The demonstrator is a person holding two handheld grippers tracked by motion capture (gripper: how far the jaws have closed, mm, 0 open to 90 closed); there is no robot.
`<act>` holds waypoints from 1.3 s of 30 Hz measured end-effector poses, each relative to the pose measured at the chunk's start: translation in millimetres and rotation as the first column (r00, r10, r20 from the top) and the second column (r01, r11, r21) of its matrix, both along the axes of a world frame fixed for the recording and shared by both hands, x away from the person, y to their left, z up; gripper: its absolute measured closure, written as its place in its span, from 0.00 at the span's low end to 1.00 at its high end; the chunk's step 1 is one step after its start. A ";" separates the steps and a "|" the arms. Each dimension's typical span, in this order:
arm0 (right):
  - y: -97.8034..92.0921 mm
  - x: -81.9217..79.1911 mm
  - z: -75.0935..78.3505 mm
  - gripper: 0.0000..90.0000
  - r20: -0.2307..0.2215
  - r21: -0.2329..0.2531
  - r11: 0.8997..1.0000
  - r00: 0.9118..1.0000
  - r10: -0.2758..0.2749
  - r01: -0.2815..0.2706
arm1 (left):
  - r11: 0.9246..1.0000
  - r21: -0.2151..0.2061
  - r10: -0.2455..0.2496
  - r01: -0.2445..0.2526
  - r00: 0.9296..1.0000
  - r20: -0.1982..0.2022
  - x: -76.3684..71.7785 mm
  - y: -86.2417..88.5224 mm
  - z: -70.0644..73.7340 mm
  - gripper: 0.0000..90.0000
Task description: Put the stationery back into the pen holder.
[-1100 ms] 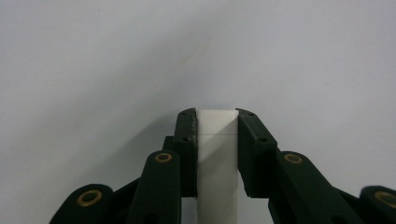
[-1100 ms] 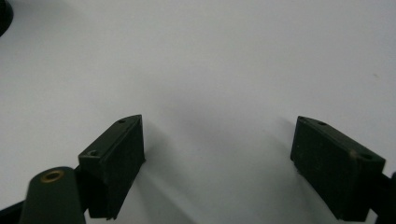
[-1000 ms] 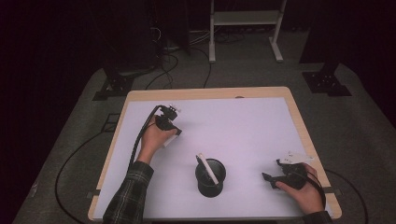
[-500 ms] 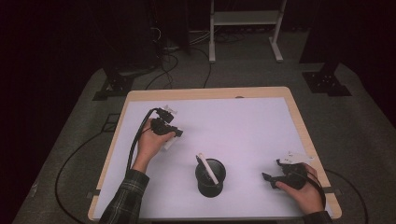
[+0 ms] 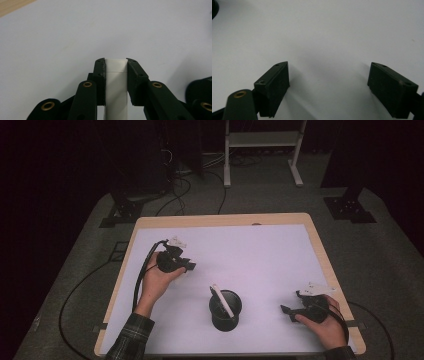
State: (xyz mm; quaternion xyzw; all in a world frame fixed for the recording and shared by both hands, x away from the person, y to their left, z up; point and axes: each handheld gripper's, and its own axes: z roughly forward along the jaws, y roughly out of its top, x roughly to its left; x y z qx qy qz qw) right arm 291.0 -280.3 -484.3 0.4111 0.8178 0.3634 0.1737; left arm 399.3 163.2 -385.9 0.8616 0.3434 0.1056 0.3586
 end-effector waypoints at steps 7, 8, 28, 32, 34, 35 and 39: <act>-0.1 0.0 0.1 0.18 0.000 -0.001 1.000 1.000 0.001 -0.001 | 0.998 -0.048 -0.046 0.047 0.999 0.027 -21.6 2.2 15.1 0.79; -0.1 0.0 0.1 0.18 0.000 -0.001 1.000 1.000 0.000 0.000 | 0.997 -0.053 -0.054 0.056 0.998 0.029 -24.8 2.6 17.9 0.79; -0.1 0.0 0.1 0.18 0.000 0.000 1.000 1.000 0.000 0.000 | 0.973 -0.159 -0.156 0.169 0.984 0.088 -71.8 -5.9 45.2 0.79; -0.1 0.0 0.1 0.18 -0.001 0.000 1.000 1.000 0.001 -0.001 | 0.963 -0.175 -0.188 0.203 0.977 0.102 -80.7 -10.7 50.8 0.79; -0.1 0.0 0.1 0.18 -0.001 0.000 1.000 1.000 0.001 -0.001 | 0.960 -0.177 -0.201 0.218 0.973 0.111 -84.3 -13.6 53.7 0.79; -0.1 0.0 0.0 0.18 0.000 0.000 1.000 1.000 0.001 -0.001 | 0.957 -0.183 -0.208 0.226 0.972 0.113 -85.9 -15.1 54.8 0.79; -0.1 0.0 0.0 0.18 0.000 0.000 1.000 1.000 0.001 -0.001 | 0.947 -0.196 -0.235 0.255 0.965 0.119 -91.3 -20.8 58.0 0.79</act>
